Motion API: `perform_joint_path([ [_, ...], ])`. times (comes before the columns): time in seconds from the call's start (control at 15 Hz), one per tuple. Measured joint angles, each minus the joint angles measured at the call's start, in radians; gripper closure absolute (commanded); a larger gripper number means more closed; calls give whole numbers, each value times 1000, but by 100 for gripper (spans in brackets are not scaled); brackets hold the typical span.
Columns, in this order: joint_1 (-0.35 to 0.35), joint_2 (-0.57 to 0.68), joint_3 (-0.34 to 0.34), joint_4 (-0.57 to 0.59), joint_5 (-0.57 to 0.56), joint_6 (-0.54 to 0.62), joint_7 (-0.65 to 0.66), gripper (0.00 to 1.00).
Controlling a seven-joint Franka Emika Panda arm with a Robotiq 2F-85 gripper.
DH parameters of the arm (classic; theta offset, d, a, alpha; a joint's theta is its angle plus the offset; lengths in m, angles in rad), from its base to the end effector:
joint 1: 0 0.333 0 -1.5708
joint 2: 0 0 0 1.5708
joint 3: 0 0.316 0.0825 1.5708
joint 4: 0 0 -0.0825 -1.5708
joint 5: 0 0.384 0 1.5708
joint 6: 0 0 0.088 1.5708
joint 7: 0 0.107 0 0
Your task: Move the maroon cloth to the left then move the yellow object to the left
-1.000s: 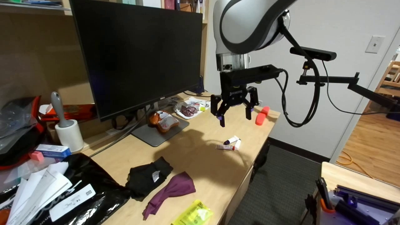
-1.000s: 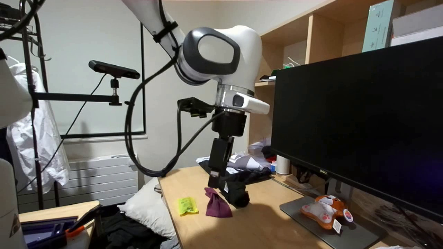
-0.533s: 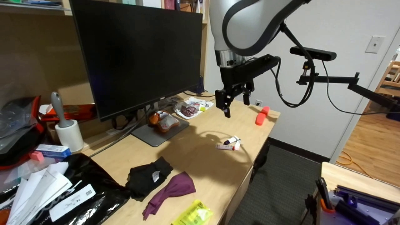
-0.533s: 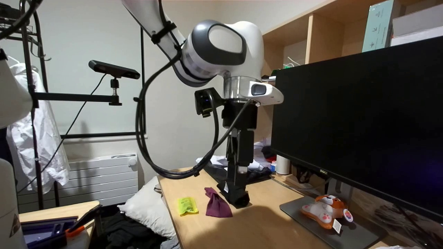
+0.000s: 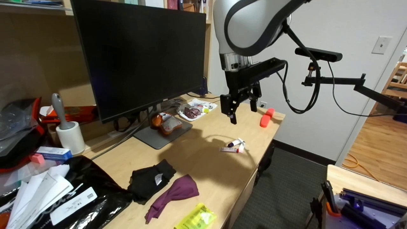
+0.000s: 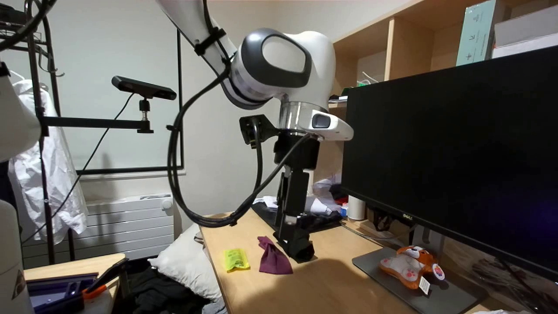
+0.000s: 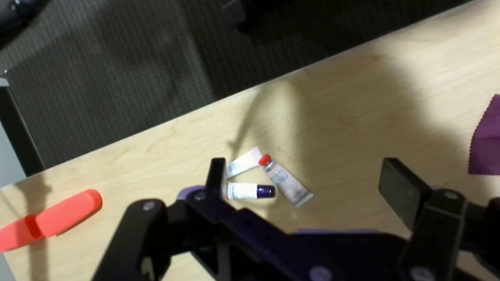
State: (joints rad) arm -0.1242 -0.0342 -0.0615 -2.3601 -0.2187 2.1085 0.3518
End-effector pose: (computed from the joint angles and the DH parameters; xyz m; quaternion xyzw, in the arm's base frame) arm 0.4615 -0.0970 0.3258 0.9703 -0.1989 -0.1003 0.0947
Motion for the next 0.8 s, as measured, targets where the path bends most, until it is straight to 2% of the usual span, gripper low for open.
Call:
perform_joint_path([
  [0.27,0,37,-4,43,102,-159,-102,0],
  [0.53,0,85,-14,73,175,-176,-245,0],
  [0.8,0,121,-20,91,186,-171,-342,0],
])
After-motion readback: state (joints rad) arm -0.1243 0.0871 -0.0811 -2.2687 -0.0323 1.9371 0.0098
